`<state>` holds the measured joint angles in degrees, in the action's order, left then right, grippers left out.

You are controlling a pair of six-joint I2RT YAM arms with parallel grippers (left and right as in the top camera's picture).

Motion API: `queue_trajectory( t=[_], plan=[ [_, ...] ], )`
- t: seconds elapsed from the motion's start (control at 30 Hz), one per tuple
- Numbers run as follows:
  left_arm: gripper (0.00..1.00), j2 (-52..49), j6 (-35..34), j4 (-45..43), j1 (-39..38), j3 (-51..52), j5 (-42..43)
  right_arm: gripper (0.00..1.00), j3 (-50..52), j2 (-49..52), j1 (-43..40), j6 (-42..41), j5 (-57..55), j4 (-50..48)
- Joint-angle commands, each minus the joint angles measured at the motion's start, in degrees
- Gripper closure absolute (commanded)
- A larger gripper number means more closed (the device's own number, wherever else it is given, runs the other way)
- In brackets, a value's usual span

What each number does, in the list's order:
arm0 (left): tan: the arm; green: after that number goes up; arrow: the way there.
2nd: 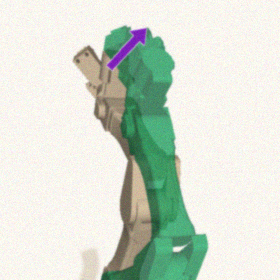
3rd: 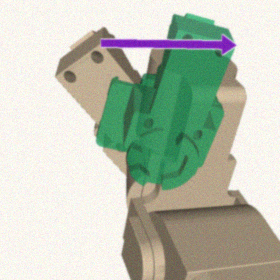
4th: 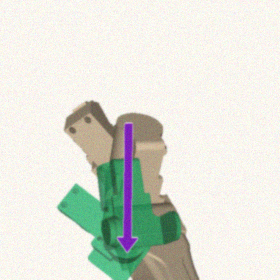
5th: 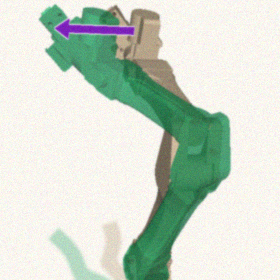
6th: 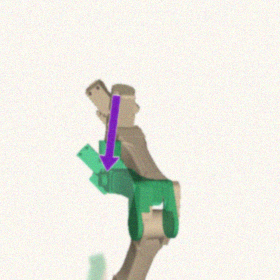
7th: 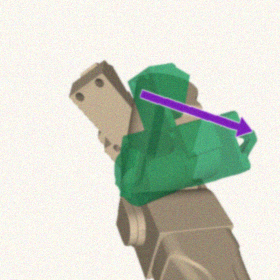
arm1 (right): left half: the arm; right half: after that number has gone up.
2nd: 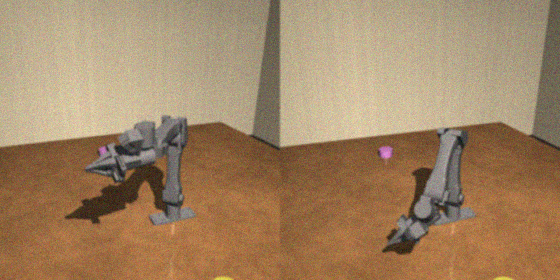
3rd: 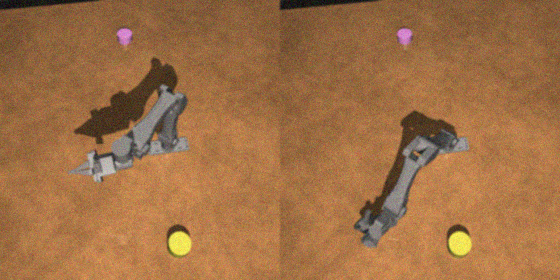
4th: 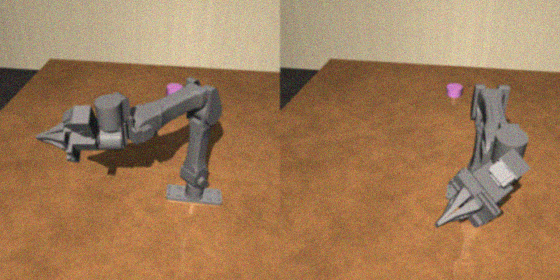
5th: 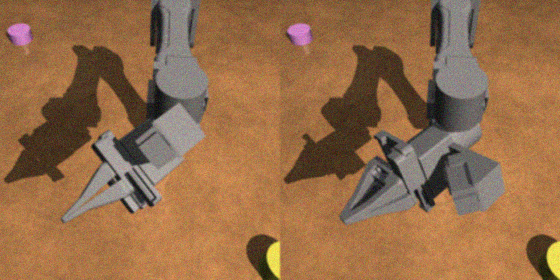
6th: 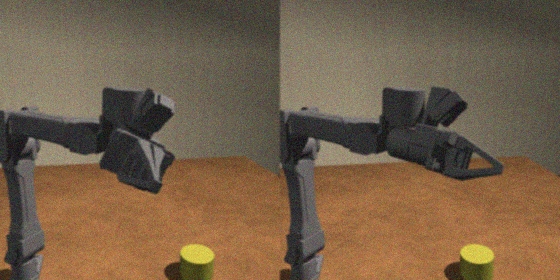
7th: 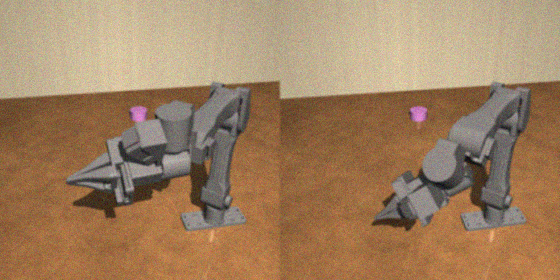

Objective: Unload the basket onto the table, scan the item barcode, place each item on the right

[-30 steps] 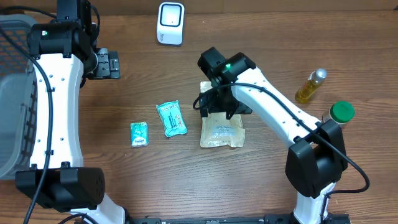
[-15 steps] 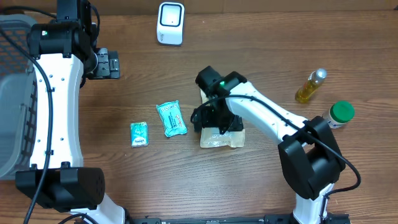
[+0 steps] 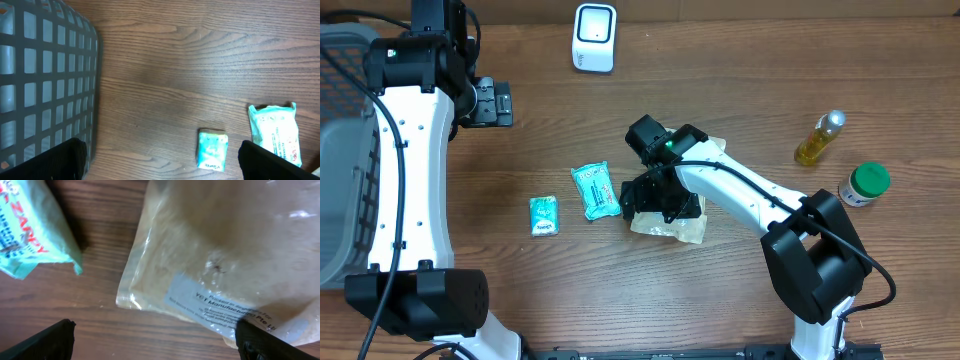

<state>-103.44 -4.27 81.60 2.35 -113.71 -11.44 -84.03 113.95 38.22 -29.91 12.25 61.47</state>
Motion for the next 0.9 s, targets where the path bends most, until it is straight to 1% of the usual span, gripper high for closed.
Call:
queue_trajectory(
  t=[0.0,0.13,0.17,0.23,0.3,0.33,0.47,0.57,0.73,0.87],
  plan=[
    [0.01,-0.04,0.42,-0.02,-0.13,-0.68,-0.57,0.0,0.52,-0.52,0.42,-0.31,5.31,-0.39],
    [0.0,-0.04,0.42,-0.02,-0.11,-0.68,-0.57,0.0,0.52,-0.52,0.48,-0.33,8.57,-0.57],
    [0.0,-0.04,0.42,-0.02,-0.11,-0.68,-0.57,0.03,0.52,-0.52,0.61,-0.33,8.72,-0.57],
    [0.0,-0.04,0.42,-0.02,-0.11,-0.68,-0.57,0.1,0.52,-0.52,1.01,-0.31,8.59,-0.57],
    [0.0,-0.04,0.42,-0.02,-0.11,-0.68,-0.57,0.24,0.42,-0.57,1.2,-0.33,8.07,-0.55],
    [0.0,-0.04,0.42,-0.02,-0.11,-0.68,-0.57,0.28,0.17,-0.61,1.2,-0.42,7.39,-0.44],
    [0.01,-0.04,0.42,-0.02,-0.11,-0.68,-0.57,0.28,-3.1,-2.12,0.48,-5.53,-1.51,2.62],
    [0.0,-0.04,0.42,-0.02,-0.11,-0.68,-0.57,0.27,-5.09,-3.65,-0.28,-7.23,-6.64,3.34],
    [0.0,-0.04,0.42,-0.02,-0.13,-0.68,-0.57,0.31,-4.72,-3.63,-2.1,-14.23,-17.03,3.8],
    [0.0,-0.04,0.42,-0.02,-0.11,-0.68,-0.57,0.31,-2.21,-3.41,-3.98,-16.83,-19.28,1.73]
  ],
)
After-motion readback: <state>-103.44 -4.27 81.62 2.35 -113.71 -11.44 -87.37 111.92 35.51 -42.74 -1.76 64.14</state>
